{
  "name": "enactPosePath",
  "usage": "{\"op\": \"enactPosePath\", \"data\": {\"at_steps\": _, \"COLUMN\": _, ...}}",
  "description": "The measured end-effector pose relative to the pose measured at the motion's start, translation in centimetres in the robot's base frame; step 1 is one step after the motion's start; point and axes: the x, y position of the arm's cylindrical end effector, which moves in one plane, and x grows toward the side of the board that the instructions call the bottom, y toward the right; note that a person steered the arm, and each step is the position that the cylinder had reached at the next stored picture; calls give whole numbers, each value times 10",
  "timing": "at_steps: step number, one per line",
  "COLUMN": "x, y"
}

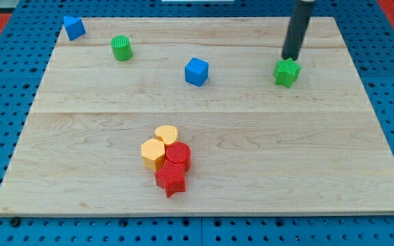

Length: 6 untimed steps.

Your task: Push blue cube left a bit

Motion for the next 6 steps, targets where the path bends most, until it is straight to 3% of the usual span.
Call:
{"op": "enactPosePath", "data": {"at_steps": 1, "x": 31, "y": -20}}
{"op": "enactPosePath", "data": {"at_steps": 3, "x": 77, "y": -114}}
{"op": "enactPosePath", "data": {"at_steps": 4, "x": 67, "y": -113}}
{"op": "enactPosePath", "data": {"at_steps": 5, "x": 27, "y": -123}}
{"op": "enactPosePath", "data": {"at_steps": 6, "x": 20, "y": -188}}
